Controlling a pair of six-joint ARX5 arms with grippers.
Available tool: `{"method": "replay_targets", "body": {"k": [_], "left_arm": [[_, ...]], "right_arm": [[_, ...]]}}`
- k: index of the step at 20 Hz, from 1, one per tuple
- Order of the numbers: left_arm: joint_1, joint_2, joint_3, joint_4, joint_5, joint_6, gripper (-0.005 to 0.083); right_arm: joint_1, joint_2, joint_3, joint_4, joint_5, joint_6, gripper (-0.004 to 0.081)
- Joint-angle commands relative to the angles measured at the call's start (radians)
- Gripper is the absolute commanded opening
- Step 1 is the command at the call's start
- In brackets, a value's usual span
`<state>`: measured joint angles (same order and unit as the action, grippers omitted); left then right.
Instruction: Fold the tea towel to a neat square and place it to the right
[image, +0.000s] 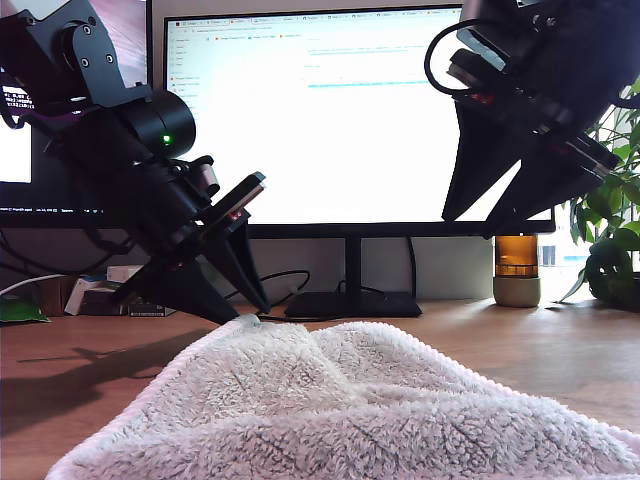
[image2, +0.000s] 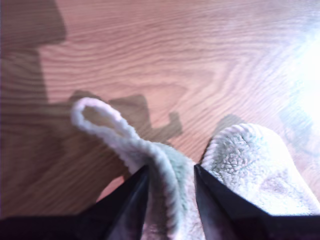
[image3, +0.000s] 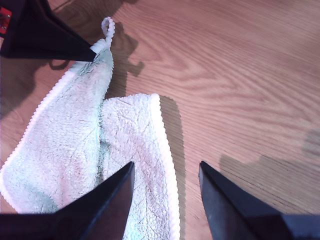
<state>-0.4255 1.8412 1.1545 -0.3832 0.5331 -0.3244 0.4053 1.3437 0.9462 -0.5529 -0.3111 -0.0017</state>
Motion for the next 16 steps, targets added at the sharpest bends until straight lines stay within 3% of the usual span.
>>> {"method": "replay_targets", "body": {"k": [1, 4, 7, 11, 16], "left_arm": [[-0.008, 0.018, -0.002, 0.015, 0.005, -0.002, 0.0248], [-0.014, 0.019, -0.002, 0.016, 0.006, -0.008, 0.0192], [-0.015, 0.019, -0.002, 0.017, 0.021, 0.019, -0.0028], [-0.004, 0.000, -0.002, 0.006, 0.118, 0.039, -0.0019], [-0.002, -0.087, -0.002, -0.084, 0.109, 0.116, -0.0019]], "right_arm": [[-0.002, 0.002, 0.010, 0.011, -0.004, -0.006, 0.0363], [-0.002, 0.003, 0.010, 0.018, -0.004, -0.006, 0.0362], [-0.002, 0.024, 0.010, 0.020, -0.005, -0.006, 0.0349], [-0.002, 0.114, 0.010, 0.051, -0.044, 0.002, 0.0350], [-0.002, 0.246, 0.024, 0.134, -0.152, 0.030, 0.0351]]}}
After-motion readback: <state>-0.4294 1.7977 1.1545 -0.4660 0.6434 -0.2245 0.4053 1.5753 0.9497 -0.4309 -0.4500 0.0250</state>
